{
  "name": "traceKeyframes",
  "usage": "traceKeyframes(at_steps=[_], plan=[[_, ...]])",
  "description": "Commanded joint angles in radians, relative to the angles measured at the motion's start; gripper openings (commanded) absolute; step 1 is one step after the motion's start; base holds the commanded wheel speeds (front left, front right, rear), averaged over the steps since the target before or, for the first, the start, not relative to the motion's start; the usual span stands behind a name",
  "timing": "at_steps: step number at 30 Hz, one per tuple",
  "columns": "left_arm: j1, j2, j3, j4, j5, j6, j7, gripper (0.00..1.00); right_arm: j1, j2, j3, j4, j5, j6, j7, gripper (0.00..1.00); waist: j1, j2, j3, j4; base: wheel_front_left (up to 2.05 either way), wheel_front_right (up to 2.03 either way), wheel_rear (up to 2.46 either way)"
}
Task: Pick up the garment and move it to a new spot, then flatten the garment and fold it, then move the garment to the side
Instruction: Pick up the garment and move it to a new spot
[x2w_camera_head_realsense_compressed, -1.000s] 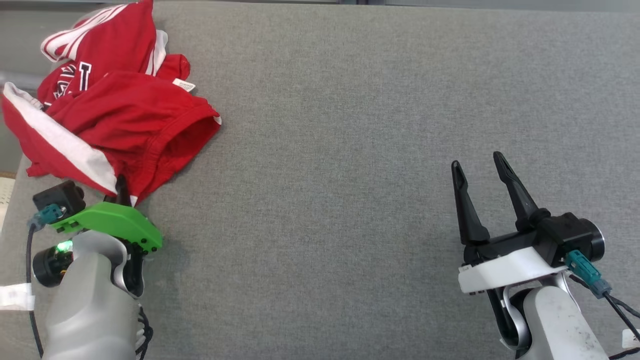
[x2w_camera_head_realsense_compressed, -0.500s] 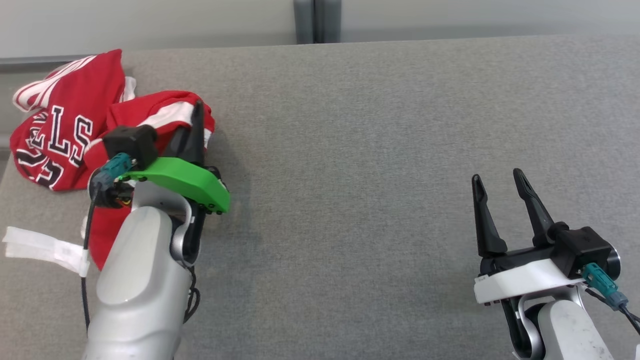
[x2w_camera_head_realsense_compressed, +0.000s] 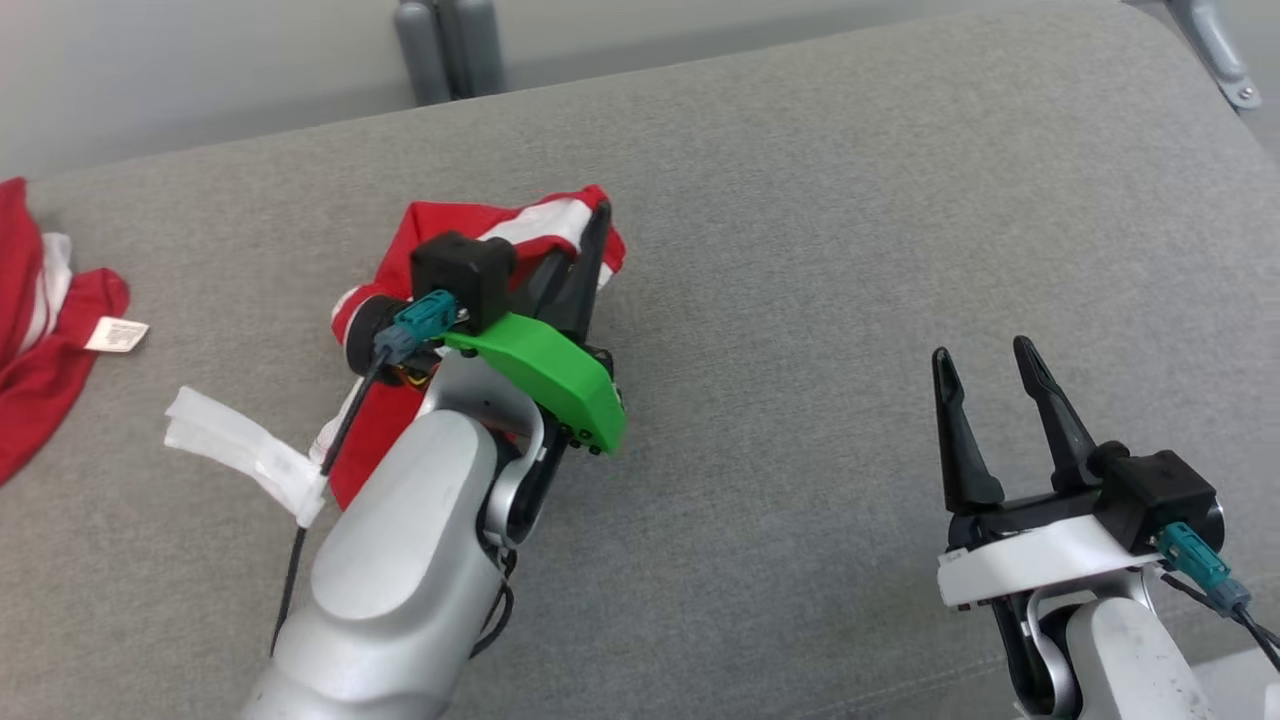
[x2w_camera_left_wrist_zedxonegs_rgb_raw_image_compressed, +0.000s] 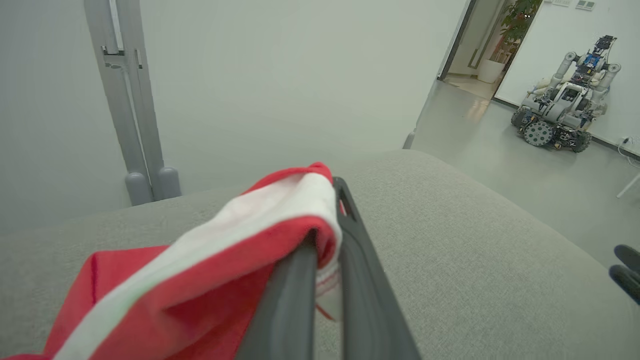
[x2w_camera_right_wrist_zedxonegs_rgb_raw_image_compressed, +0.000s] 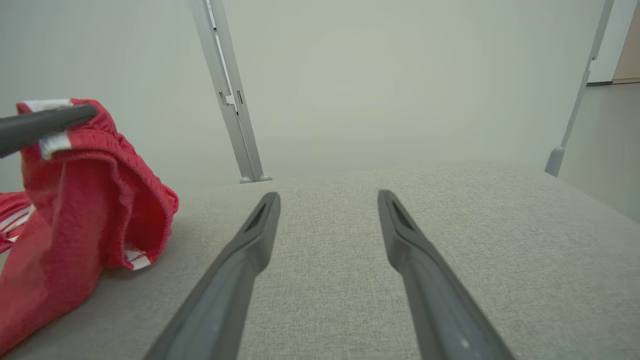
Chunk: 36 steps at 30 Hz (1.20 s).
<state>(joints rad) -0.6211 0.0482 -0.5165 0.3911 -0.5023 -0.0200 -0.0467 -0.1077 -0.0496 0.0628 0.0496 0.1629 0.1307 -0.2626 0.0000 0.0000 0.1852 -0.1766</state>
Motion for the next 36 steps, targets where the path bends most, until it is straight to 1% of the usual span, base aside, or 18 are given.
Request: traceKeyframes(at_steps=[1, 5, 8, 9, 10, 11, 13, 18, 24, 28, 31, 36], plan=[[-0.019, 0.005, -0.031, 0.005, -0.021, 0.014, -0.012, 0.00, -0.012, -0.001, 0.001, 0.003, 0.007, 0.000, -0.004, 1.00, 0.0000, 0.0000, 0.052, -0.092, 0.00, 0.00, 0.00], [-0.046, 0.005, -0.133, 0.035, -0.064, 0.050, -0.045, 0.00, -0.019, -0.001, 0.005, 0.006, 0.019, 0.000, -0.004, 1.00, 0.0000, 0.0000, 0.081, -0.135, 0.00, 0.00, 0.00], [-0.051, 0.005, -0.208, 0.070, -0.110, 0.072, -0.065, 0.00, -0.023, -0.001, 0.004, 0.006, 0.024, 0.000, -0.004, 1.00, 0.0000, 0.0000, 0.094, -0.150, 0.00, 0.00, 0.00], [-0.049, 0.006, -0.233, 0.085, -0.131, 0.084, -0.068, 0.19, -0.024, -0.001, 0.004, 0.006, 0.026, 0.000, -0.004, 1.00, 0.0000, 0.0000, 0.097, -0.152, 0.00, 0.00, 0.00], [-0.048, 0.006, -0.252, 0.098, -0.150, 0.093, -0.069, 0.47, -0.025, -0.001, 0.002, 0.006, 0.027, 0.000, -0.004, 1.00, 0.0000, 0.0000, 0.100, -0.152, 0.00, 0.00, 0.00], [-0.047, 0.005, -0.282, 0.117, -0.173, 0.104, -0.068, 1.00, -0.025, -0.001, 0.000, 0.005, 0.028, 0.000, -0.004, 1.00, 0.0000, 0.0000, 0.103, -0.152, 0.00, 0.00, 0.00], [-0.051, 0.005, -0.325, 0.139, -0.197, 0.118, -0.069, 1.00, -0.026, -0.001, -0.005, 0.006, 0.029, 0.000, -0.004, 1.00, 0.0000, 0.0000, 0.105, -0.144, 0.00, 0.00, 0.00], [-0.045, 0.005, -0.411, 0.172, -0.275, 0.134, -0.088, 1.00, -0.030, -0.001, -0.006, 0.010, 0.026, 0.000, -0.004, 1.00, 0.0000, 0.0000, 0.103, -0.110, 0.00, 0.00, 0.00], [-0.067, 0.005, -0.474, 0.186, -0.321, 0.142, -0.128, 1.00, -0.031, -0.002, -0.017, 0.010, 0.010, 0.000, -0.004, 1.00, 0.0000, 0.0000, 0.087, -0.058, 0.00, 0.00, 0.00], [-0.074, 0.005, -0.484, 0.187, -0.340, 0.141, -0.158, 1.00, -0.019, -0.002, -0.022, 0.010, -0.002, 0.000, -0.004, 1.00, 0.0000, 0.0000, 0.065, -0.027, 0.00, 0.00, 0.00], [-0.069, 0.005, -0.474, 0.194, -0.343, 0.139, -0.179, 1.00, -0.005, -0.002, -0.030, 0.008, -0.012, 0.000, -0.004, 1.00, 0.0000, 0.0000, 0.041, -0.001, 0.00, 0.00, 0.00], [-0.023, 0.044, -0.443, 0.180, -0.344, 0.143, -0.203, 1.00, 0.013, -0.002, -0.042, 0.009, -0.027, 0.000, -0.004, 1.00, 0.0000, 0.0000, 0.001, 0.036, 0.00, 0.00, 0.00]])
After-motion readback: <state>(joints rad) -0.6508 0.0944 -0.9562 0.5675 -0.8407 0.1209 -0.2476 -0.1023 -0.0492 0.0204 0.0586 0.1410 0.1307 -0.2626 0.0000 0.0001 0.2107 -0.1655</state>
